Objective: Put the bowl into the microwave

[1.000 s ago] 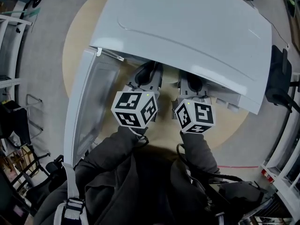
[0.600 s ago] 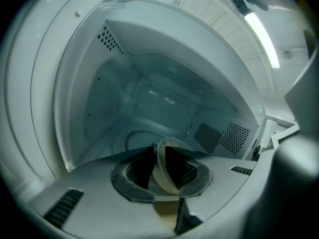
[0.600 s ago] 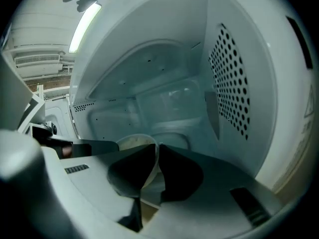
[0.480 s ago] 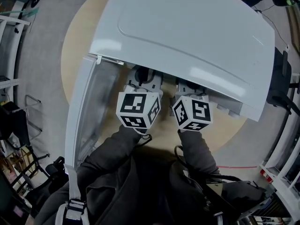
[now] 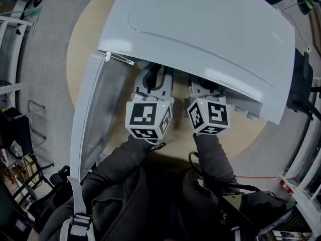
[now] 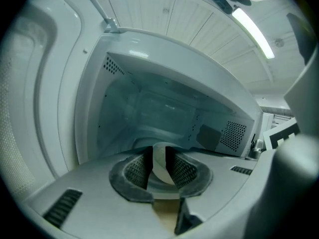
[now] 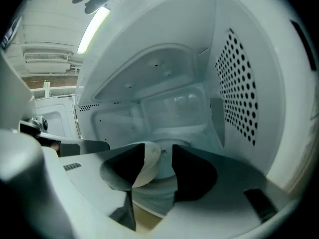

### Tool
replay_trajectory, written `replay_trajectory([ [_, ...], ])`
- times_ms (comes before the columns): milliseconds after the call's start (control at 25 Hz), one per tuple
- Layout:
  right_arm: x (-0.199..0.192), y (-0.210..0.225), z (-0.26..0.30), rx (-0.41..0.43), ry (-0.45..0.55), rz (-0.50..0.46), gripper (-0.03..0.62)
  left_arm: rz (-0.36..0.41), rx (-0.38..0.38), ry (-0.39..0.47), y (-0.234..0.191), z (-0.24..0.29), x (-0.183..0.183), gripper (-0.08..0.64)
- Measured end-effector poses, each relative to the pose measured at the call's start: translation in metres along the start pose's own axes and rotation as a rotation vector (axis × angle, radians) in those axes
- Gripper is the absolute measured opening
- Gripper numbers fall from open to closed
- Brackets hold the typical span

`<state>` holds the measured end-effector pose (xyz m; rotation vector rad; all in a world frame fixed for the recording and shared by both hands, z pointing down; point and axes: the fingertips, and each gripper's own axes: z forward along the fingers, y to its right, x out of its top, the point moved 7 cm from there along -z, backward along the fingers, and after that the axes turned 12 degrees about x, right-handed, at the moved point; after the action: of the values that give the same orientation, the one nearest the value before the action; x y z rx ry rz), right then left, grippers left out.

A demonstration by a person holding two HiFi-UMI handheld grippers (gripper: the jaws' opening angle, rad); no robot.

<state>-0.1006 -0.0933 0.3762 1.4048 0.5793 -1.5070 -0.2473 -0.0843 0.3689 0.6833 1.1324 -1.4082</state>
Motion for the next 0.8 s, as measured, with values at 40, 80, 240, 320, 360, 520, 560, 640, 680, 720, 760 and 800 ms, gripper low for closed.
replay_trajectory([
  [40, 0.001, -0.002, -0.002, -0.006, 0.011, -0.01, 0.16, 0.003, 0.003, 0.004, 0.0, -0.003, 0.0, 0.074],
  [80, 0.002, -0.004, -0.005, -0.014, 0.022, -0.019, 0.16, 0.007, 0.004, 0.008, 0.0, -0.006, 0.001, 0.074],
  [240, 0.0, -0.016, -0.026, -0.038, 0.048, -0.033, 0.16, 0.025, -0.002, 0.011, 0.001, -0.023, 0.0, 0.074],
  [320, -0.004, -0.025, -0.04, -0.031, 0.05, -0.032, 0.16, 0.034, 0.002, 0.003, 0.001, -0.031, -0.003, 0.074],
  [360, -0.008, -0.03, -0.045, -0.016, 0.046, -0.028, 0.16, 0.037, 0.006, -0.003, 0.0, -0.033, -0.005, 0.074],
  [520, -0.029, -0.046, -0.05, 0.045, -0.013, -0.007, 0.16, 0.043, 0.01, -0.025, 0.0, -0.037, -0.012, 0.074],
  [560, -0.031, -0.048, -0.05, 0.053, -0.023, -0.002, 0.16, 0.043, 0.009, -0.03, 0.001, -0.038, -0.015, 0.074],
  [640, -0.033, -0.049, -0.046, 0.077, -0.034, 0.006, 0.158, 0.039, 0.009, -0.047, 0.001, -0.038, -0.02, 0.074],
  [680, -0.034, -0.05, -0.044, 0.092, -0.039, 0.01, 0.158, 0.037, 0.008, -0.056, 0.0, -0.037, -0.023, 0.066],
  [720, -0.034, -0.05, -0.042, 0.101, -0.046, 0.009, 0.15, 0.037, 0.005, -0.062, 0.0, -0.036, -0.026, 0.009],
  [760, -0.035, -0.049, -0.04, 0.102, -0.056, 0.003, 0.088, 0.037, 0.0, -0.065, 0.0, -0.035, -0.027, 0.009],
  [800, -0.036, -0.048, -0.038, 0.097, -0.07, -0.006, 0.009, 0.038, -0.006, -0.065, 0.0, -0.033, -0.029, 0.009],
])
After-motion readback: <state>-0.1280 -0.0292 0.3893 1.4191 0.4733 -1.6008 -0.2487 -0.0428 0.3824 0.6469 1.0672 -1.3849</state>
